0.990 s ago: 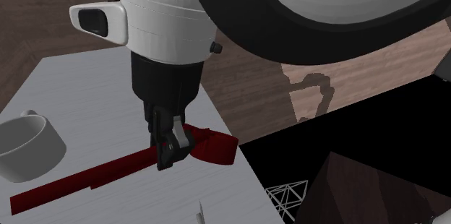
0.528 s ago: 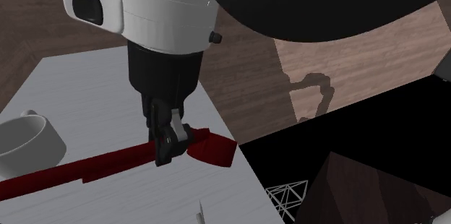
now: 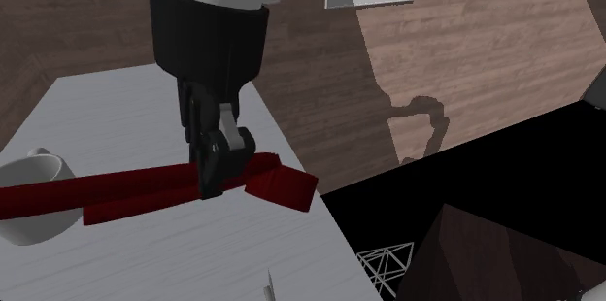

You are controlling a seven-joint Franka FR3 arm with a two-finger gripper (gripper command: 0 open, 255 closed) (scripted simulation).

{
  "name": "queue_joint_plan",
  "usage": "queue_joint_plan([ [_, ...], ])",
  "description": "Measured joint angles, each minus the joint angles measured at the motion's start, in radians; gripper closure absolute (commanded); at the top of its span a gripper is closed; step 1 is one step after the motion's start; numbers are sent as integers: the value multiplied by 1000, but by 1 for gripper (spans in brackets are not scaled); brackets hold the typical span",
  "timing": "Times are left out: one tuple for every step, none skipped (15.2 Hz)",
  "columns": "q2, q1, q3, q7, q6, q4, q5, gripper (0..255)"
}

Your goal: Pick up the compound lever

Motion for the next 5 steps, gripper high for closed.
queue_joint_plan([
  [0, -1, -1, -1, -13, 13, 0, 255],
  [2, -1, -1, 1, -24, 26, -1, 255],
  [5, -1, -1, 3, -37, 41, -1, 255],
  [10, -1, -1, 5, -53, 63, -2, 255],
  [9, -1, -1, 5, -63, 72, -2, 255],
])
